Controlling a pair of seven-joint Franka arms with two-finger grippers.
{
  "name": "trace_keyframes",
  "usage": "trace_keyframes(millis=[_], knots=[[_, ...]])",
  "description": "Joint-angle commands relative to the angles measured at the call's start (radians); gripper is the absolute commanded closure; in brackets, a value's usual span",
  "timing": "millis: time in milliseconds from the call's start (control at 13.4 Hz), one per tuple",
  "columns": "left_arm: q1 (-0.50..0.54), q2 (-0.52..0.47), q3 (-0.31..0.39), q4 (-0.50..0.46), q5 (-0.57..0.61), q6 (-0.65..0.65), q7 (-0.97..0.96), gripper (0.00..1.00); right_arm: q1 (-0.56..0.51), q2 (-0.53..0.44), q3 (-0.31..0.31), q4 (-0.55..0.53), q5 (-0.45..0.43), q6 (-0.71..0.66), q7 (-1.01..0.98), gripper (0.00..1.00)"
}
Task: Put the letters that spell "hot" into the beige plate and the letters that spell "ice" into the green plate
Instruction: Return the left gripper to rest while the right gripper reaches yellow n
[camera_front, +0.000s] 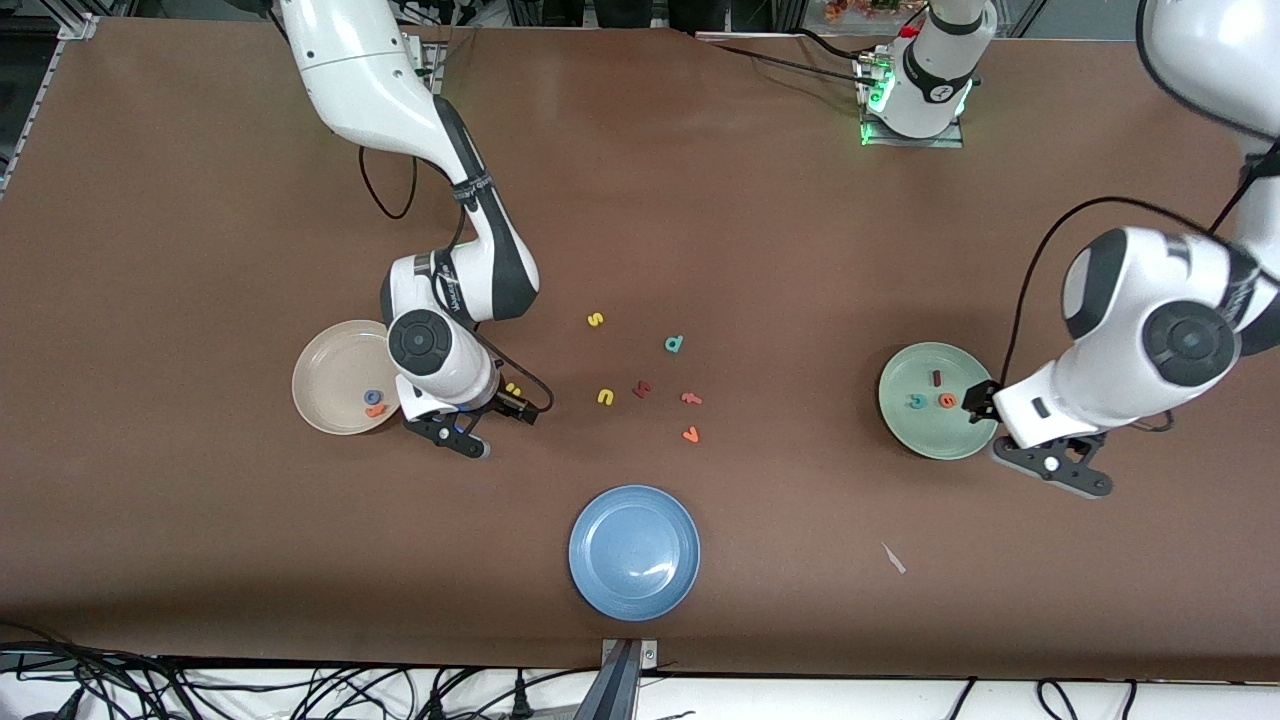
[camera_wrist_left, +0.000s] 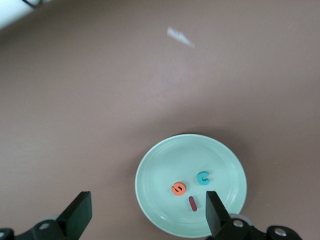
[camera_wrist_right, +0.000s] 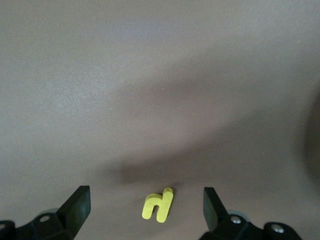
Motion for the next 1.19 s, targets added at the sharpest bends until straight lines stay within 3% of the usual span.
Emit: trace_keyframes(millis=[0, 299, 373, 448, 597, 747, 971, 1120], knots=[[-0.002, -0.033, -0.048, 0.140, 0.009, -0.169, -0.001, 0.00, 0.003, 0.031, -0.003, 0.043, 0.045, -0.023, 0.033, 0.00], [0.002, -0.050, -0.053, 0.276, -0.110, -0.337, -0.013, 0.00, 0.003, 0.034, 0.023, 0.034, 0.045, -0.023, 0.074, 0.01], [0.004, -0.067, -0.038, 0.271, -0.160, -0.337, -0.012, 0.00, 0.003, 0.032, 0.023, 0.030, 0.045, -0.026, 0.074, 0.01], [-0.007, -0.088, 0.029, 0.261, -0.232, -0.337, -0.009, 0.00, 0.003, 0.032, 0.023, 0.020, 0.045, -0.026, 0.082, 0.06], [-0.088, -0.169, 0.140, 0.181, -0.271, -0.335, -0.015, 0.00, 0.001, 0.031, 0.023, 0.001, 0.045, -0.025, 0.080, 0.11], [-0.221, -0.282, 0.293, 0.050, -0.277, -0.325, -0.017, 0.00, 0.001, 0.031, 0.023, -0.011, 0.045, -0.022, 0.074, 0.18], [-0.238, -0.430, 0.323, -0.136, -0.276, -0.244, -0.017, 0.00, 0.000, 0.029, 0.023, -0.011, 0.045, -0.022, 0.073, 0.33], [-0.241, -0.470, 0.326, -0.192, -0.271, -0.231, -0.013, 0.00, -0.003, 0.028, 0.023, -0.009, 0.045, -0.025, 0.071, 0.47]])
